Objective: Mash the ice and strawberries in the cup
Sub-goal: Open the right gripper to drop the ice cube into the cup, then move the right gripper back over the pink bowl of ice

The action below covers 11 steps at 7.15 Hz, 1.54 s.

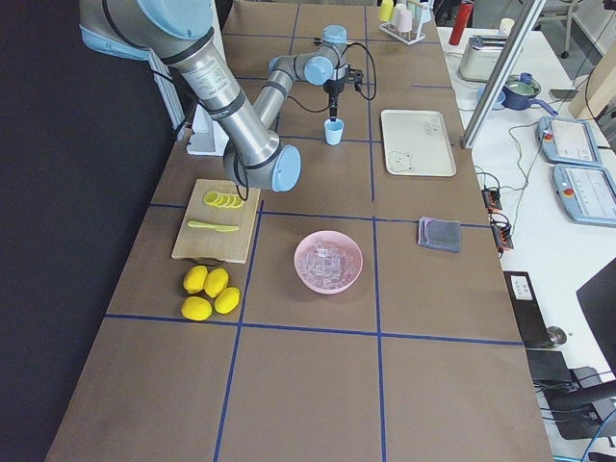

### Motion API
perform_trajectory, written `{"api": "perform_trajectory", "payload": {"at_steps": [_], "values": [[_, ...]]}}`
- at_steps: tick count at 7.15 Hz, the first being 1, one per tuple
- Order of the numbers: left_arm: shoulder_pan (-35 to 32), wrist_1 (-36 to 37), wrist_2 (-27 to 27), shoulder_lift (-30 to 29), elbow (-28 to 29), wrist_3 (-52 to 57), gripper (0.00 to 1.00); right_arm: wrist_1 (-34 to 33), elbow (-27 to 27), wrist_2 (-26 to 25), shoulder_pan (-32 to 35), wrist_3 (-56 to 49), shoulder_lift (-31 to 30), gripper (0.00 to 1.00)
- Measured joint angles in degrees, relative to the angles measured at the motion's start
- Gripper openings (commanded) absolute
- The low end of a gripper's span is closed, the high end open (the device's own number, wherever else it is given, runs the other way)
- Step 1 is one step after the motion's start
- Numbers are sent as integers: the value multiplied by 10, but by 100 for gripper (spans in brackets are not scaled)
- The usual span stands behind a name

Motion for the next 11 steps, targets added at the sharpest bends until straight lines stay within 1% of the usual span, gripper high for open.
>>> {"api": "perform_trajectory", "payload": {"at_steps": [1, 2, 3, 4, 6, 7, 8, 9, 10, 11], "values": [[0, 0, 0, 0, -2, -3, 100, -2, 16, 0, 12, -1, -5, 99], [0, 0, 0, 0, -3, -4, 100, -4, 47, 2, 30, -1, -23, 99], [0, 0, 0, 0, -4, -5, 100, -6, 94, 5, 52, -1, -59, 99], [0, 0, 0, 0, -6, -7, 100, -5, 146, 18, 80, -9, -111, 99], [0, 0, -1, -1, -12, -13, 100, 0, 243, 72, 145, -66, -233, 99], [0, 0, 0, -1, -13, -14, 100, 12, 274, 90, 174, -96, -294, 99], [0, 0, 0, -1, -13, -14, 100, 50, 294, 109, 205, -133, -364, 99], [0, 0, 0, -1, -14, -14, 100, 113, 298, 140, 242, -167, -440, 99], [0, 0, 0, -1, -14, -14, 100, 179, 291, 167, 275, -200, -513, 99], [0, -1, 0, -1, -14, -14, 100, 238, 268, 179, 296, -232, -569, 99]]}}
